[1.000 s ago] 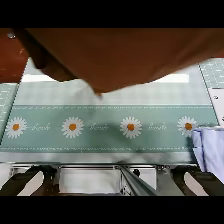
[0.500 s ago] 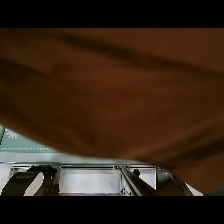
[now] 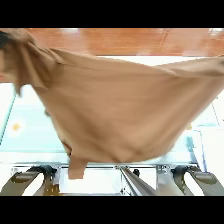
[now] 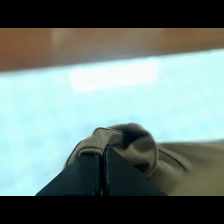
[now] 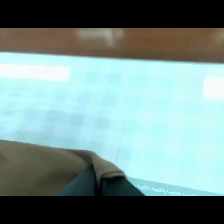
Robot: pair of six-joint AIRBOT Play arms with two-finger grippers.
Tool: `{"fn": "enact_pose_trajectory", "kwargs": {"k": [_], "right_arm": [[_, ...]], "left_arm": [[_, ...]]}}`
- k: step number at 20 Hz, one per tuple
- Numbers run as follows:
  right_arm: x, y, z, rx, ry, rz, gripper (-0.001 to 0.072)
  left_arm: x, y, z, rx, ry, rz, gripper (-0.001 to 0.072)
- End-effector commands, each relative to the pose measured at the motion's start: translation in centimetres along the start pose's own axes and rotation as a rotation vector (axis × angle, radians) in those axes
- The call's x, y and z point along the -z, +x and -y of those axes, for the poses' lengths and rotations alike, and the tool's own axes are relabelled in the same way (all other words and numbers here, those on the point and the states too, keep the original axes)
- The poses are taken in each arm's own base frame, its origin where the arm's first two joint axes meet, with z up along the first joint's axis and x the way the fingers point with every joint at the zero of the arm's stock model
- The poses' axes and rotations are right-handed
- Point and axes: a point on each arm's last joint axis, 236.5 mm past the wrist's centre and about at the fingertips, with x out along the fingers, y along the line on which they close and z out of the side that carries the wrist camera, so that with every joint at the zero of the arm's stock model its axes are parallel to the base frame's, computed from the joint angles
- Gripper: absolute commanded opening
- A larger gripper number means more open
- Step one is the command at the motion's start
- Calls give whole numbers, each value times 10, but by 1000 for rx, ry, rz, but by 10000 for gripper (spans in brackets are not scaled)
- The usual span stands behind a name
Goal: Fold the shirts.
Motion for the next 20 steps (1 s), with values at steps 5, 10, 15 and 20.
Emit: {"fn": "enact_pose_trajectory", "kwargs": {"k": [5,10,15,20], "right_arm": [[7,184,75,26,193,-135,28],[52,292,91,-60,390,-282,28],[80,349,100,-95,610,-326,42],[86,289,129,-133,500,-420,614]], "left_arm": [[44,165,-51,-9,-137,-123,22],[80,248,-97,-79,-230,-156,22],[122,279,-105,-70,-383,-262,25],[119,235,-149,-111,-438,-361,702]]}}
